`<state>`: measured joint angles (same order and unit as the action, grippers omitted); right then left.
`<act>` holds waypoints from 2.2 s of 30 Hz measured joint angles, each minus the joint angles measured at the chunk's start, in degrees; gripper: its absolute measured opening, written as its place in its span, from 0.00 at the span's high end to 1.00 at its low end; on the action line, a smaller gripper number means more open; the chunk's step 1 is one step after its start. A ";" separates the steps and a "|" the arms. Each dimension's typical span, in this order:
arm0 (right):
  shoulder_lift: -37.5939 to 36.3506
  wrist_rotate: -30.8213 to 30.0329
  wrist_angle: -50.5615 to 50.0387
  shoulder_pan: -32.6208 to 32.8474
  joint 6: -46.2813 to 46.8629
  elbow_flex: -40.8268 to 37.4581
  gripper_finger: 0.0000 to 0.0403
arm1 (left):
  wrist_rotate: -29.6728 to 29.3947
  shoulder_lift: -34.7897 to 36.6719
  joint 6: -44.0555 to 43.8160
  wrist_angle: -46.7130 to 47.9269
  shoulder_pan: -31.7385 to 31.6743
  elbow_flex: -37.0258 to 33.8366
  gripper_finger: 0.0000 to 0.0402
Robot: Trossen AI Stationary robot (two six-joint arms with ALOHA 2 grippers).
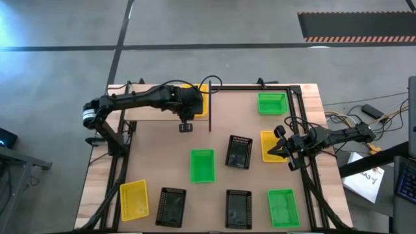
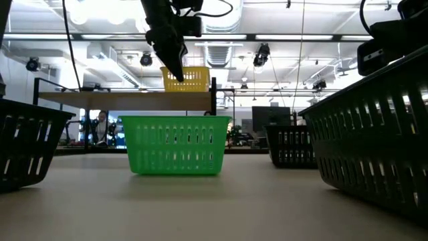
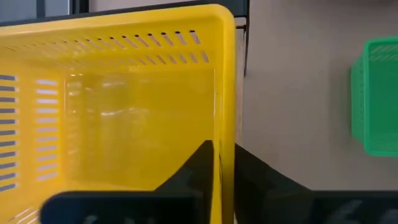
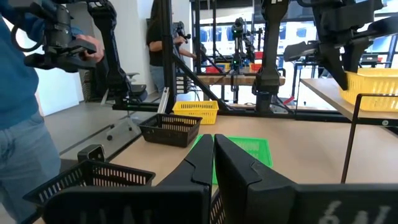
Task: Stack baskets on shelf by color
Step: Put the top left yellow bin on the shelf, then put the bottom left black bin on the shelf
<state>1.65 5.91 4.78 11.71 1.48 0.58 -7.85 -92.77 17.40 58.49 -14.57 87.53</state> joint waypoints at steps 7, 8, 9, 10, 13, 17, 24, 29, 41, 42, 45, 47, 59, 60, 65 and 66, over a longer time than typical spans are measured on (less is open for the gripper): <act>0.00 0.00 0.00 0.01 0.00 -0.01 0.98 | 0.04 0.24 -0.30 0.39 0.02 0.14 0.75; 0.00 -0.01 0.01 0.00 0.00 0.00 0.98 | 0.04 0.35 -0.38 1.02 0.02 0.60 0.73; 0.00 0.00 0.00 0.00 0.00 -0.01 0.98 | 0.06 0.60 -0.41 1.45 0.03 1.06 0.71; 0.00 -0.01 0.01 0.00 0.00 0.00 0.98 | 0.06 0.88 -0.42 2.05 0.04 1.73 0.69; 0.00 0.00 -0.01 0.00 0.01 -0.01 0.98 | 0.08 2.43 -0.47 3.56 0.04 3.55 0.65; 0.00 -0.01 -0.01 -0.01 0.00 0.00 0.98 | 0.17 5.28 -2.55 4.84 0.17 5.59 0.62; 0.00 0.00 0.01 0.01 0.00 -0.02 0.98 | 4.67 14.03 -12.77 4.46 1.44 4.66 0.63; 0.00 -0.01 -0.01 0.01 0.00 0.00 0.98 | 4.26 22.08 -19.61 0.83 4.96 -1.94 0.67; 0.00 -0.13 0.21 0.00 -4.23 0.00 0.98 | 0.56 34.58 -39.18 -13.03 23.05 -17.70 0.81; 0.00 -0.19 0.21 0.01 -4.37 0.00 0.98 | -0.41 34.14 -39.75 -12.97 25.42 -17.70 0.83; 0.00 -0.19 0.34 -0.01 -4.36 0.00 0.98 | -2.56 32.20 -42.46 -12.94 31.89 -17.25 0.88; 0.00 -0.15 1.07 0.01 -3.37 0.00 0.98 | -3.07 30.38 -45.26 -13.10 35.48 -16.86 0.91; 0.00 -0.15 8.95 0.00 11.11 -0.01 0.98 | -2.28 17.27 -69.57 -12.51 55.69 -16.28 1.00; 0.00 -0.15 9.65 -0.01 11.03 -0.01 0.98 | -1.71 15.95 -71.54 -12.55 57.08 -16.28 1.00; 0.00 -3.36 10.24 0.01 10.52 0.00 0.98 | 1.81 8.82 -84.84 -13.01 61.67 -16.98 1.00; 0.00 -4.28 10.27 0.01 10.52 -0.02 0.98 | 2.68 7.28 -85.65 -13.28 61.92 -17.01 1.00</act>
<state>1.65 1.62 15.05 11.73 12.00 0.56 -5.17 -85.50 -68.25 45.21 47.35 70.52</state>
